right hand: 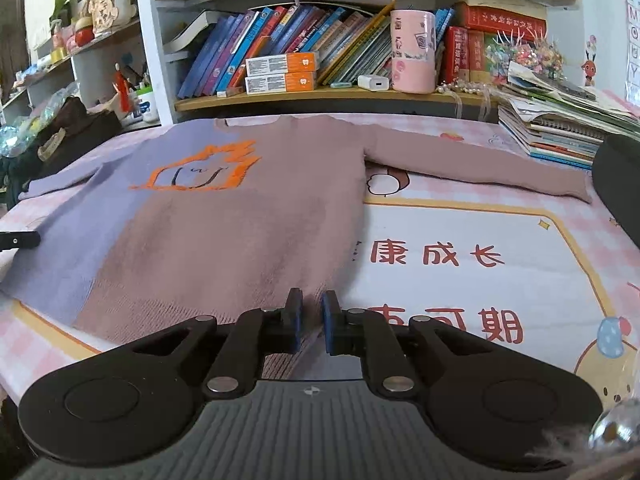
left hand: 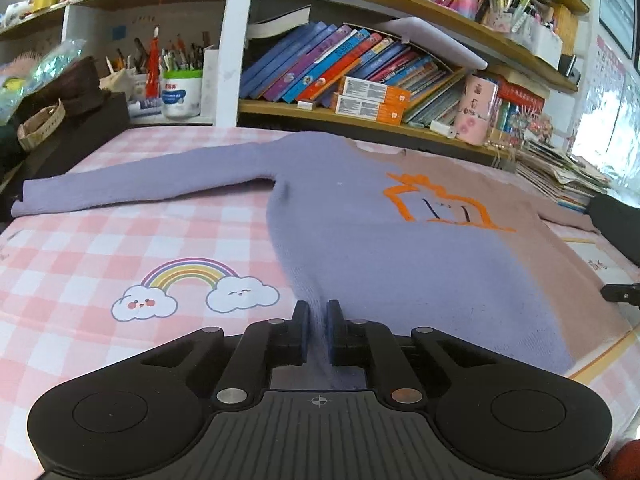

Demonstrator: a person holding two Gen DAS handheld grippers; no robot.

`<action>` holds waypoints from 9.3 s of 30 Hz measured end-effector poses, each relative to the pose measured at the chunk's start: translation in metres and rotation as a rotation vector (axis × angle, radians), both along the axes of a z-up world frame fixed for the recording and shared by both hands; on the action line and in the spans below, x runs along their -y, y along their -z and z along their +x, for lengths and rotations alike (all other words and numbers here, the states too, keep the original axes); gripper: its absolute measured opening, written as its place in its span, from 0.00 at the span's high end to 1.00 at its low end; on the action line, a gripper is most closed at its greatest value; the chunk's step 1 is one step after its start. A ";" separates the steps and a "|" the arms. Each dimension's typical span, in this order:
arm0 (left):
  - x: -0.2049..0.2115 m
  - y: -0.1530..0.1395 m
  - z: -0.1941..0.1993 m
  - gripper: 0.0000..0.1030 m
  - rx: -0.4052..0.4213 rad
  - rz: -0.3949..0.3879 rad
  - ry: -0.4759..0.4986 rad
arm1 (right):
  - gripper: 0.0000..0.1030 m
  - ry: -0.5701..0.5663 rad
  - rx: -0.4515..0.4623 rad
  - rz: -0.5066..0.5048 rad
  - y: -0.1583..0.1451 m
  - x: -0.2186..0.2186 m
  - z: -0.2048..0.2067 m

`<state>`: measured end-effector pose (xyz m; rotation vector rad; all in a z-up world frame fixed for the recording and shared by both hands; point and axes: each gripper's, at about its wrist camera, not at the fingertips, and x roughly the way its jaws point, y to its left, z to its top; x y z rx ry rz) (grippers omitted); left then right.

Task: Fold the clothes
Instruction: 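Lower the sweater flat onto the mat with both grippers, sleeves outstretched, then open both grippers and release the flattened sweater, then pinch the lavender sleeve cuff with the left gripper and lift it, then carry the lavender sleeve across the sweater body and open the left gripper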

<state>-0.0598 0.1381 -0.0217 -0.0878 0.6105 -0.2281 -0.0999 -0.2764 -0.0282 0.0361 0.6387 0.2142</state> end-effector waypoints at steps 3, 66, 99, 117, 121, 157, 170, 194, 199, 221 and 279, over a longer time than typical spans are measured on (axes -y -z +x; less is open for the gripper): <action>-0.002 0.000 0.002 0.92 -0.006 -0.021 0.004 | 0.90 0.005 0.008 -0.013 0.000 0.000 0.001; -0.008 -0.002 -0.015 0.93 -0.021 -0.050 0.028 | 0.91 -0.048 0.017 -0.026 0.002 -0.012 -0.014; -0.010 -0.001 -0.017 0.94 -0.027 -0.085 0.038 | 0.91 -0.042 0.016 -0.029 0.002 -0.005 -0.013; -0.022 -0.031 -0.028 0.47 0.073 -0.049 -0.039 | 0.69 -0.036 0.089 0.012 -0.021 0.010 -0.015; -0.019 -0.039 -0.027 0.29 0.116 -0.078 -0.027 | 0.59 -0.072 0.118 -0.005 -0.030 -0.002 -0.011; -0.180 -0.025 0.128 0.05 -0.117 0.063 -0.665 | 0.24 -0.327 0.078 -0.131 0.003 -0.070 0.108; -0.212 -0.005 0.137 0.54 -0.140 -0.117 -0.828 | 0.23 -0.294 0.063 -0.098 0.002 -0.061 0.100; -0.218 -0.006 0.134 0.76 -0.088 -0.256 -0.812 | 0.22 -0.213 0.039 -0.104 0.004 -0.036 0.067; -0.214 -0.007 0.141 0.76 -0.096 -0.194 -0.774 | 0.22 -0.218 0.040 -0.112 0.004 -0.032 0.060; -0.150 -0.078 0.136 0.97 0.210 -0.201 -0.553 | 0.20 -0.159 0.034 -0.056 0.009 -0.014 0.039; 0.038 -0.040 0.011 0.27 0.131 0.248 0.006 | 0.17 -0.125 0.041 -0.051 0.010 -0.011 0.036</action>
